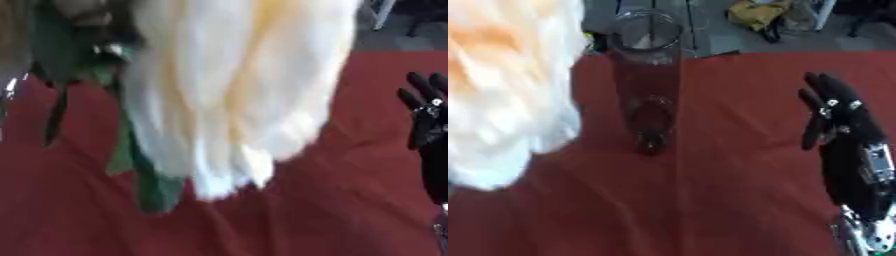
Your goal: Arrange flowers into the vase.
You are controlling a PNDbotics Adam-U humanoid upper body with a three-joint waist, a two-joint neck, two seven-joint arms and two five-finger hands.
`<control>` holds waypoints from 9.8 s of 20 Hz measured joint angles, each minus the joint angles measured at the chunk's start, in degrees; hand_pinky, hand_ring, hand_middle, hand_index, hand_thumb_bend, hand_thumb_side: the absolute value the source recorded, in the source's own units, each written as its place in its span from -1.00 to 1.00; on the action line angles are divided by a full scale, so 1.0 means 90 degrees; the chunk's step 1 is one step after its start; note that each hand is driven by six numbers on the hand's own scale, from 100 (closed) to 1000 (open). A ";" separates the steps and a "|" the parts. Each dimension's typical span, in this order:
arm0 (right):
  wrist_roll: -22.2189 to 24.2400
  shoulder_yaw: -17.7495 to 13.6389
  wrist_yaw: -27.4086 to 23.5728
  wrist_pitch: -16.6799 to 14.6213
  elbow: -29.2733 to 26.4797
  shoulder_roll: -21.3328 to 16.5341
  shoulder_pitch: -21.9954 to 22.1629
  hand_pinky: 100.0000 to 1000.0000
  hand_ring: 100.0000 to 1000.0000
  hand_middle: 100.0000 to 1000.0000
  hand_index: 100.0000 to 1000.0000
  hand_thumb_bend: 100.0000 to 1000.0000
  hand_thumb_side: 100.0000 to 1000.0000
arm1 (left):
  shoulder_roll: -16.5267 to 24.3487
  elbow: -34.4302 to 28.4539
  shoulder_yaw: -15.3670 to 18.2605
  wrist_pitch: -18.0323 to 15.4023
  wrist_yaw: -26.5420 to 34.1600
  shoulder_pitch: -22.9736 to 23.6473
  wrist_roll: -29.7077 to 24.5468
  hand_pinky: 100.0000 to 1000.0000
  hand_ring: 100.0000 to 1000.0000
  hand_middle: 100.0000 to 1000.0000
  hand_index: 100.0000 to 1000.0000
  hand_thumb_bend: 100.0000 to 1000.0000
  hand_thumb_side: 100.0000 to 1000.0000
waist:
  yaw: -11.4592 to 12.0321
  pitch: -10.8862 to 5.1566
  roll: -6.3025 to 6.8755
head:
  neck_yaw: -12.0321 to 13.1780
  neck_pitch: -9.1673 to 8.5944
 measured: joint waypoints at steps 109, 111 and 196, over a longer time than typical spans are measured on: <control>0.1140 0.0788 -0.0687 0.0367 0.0000 -0.0231 -0.0592 1.00 1.00 -0.66 0.86 -1.00 1.00 | -0.3022 0.2400 -0.0671 0.0205 0.2661 -0.4315 0.3623 -1.00 -1.00 -1.00 -1.00 -1.00 0.53 | -0.1138 0.0471 0.0661 | 0.0776 -0.0844; 0.1138 0.0786 -0.0687 0.0368 0.0000 -0.0217 -0.0592 1.00 1.00 -0.66 0.86 -1.00 1.00 | -0.3024 0.2402 -0.0699 0.0192 0.2659 -0.4304 0.3610 -1.00 -1.00 -1.00 -1.00 -1.00 0.54 | -0.1138 0.0491 0.0661 | 0.0777 -0.0844; 0.0941 0.0592 -0.0553 0.0440 0.0000 -0.0132 -0.0478 1.00 1.00 -0.64 0.87 -1.00 1.00 | -0.2621 0.2602 -0.1131 0.1477 -0.0663 -0.3553 -0.0315 -0.34 -0.04 -0.01 0.25 -1.00 0.25 | -0.0850 0.0384 0.0554 | 0.0496 -0.0605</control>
